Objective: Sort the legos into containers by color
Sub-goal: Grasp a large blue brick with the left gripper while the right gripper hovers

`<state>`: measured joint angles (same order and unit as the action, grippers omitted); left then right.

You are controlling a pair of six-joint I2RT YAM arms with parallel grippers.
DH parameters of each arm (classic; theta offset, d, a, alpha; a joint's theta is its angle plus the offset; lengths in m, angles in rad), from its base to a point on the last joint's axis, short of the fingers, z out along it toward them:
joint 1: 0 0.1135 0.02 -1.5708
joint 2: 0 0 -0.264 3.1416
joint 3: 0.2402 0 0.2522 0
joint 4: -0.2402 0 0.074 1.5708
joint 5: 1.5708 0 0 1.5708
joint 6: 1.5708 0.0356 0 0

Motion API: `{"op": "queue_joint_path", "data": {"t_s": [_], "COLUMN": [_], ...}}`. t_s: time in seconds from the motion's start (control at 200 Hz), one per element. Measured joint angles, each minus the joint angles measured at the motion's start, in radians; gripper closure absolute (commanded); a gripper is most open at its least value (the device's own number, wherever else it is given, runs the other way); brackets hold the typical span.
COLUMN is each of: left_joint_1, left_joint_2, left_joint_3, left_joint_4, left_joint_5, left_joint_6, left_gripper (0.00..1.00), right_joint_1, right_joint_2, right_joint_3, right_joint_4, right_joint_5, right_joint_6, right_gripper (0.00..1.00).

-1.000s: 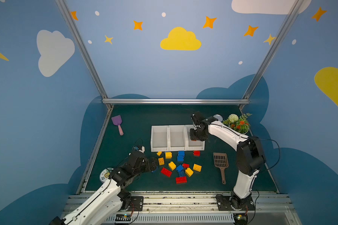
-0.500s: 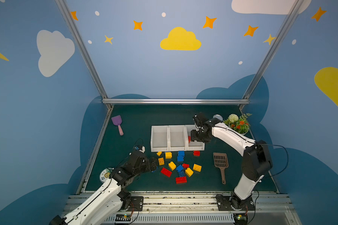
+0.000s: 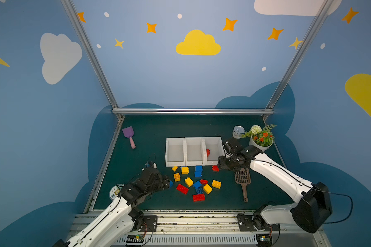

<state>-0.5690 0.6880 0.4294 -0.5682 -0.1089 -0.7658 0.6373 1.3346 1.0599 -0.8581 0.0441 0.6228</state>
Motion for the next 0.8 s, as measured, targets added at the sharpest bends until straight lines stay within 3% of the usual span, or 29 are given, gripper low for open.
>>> {"op": "queue_joint_path", "data": {"t_s": [0.305, 0.801], "left_joint_1": [-0.006, -0.007], "left_joint_2": [0.019, 0.246], "left_joint_3": [-0.035, -0.033], "left_joint_4": [0.0, 0.104], "left_joint_5": [0.04, 0.091], "left_joint_6": [-0.07, -0.112], "left_gripper": [0.08, 0.11], "right_joint_1": [0.008, 0.042], "right_joint_2": [-0.019, -0.019], "right_joint_3": [-0.052, -0.056], "right_joint_4": [0.01, 0.022], "right_joint_5": [-0.011, -0.006], "right_joint_6": [0.045, 0.079], "right_gripper": [0.35, 0.35]}}
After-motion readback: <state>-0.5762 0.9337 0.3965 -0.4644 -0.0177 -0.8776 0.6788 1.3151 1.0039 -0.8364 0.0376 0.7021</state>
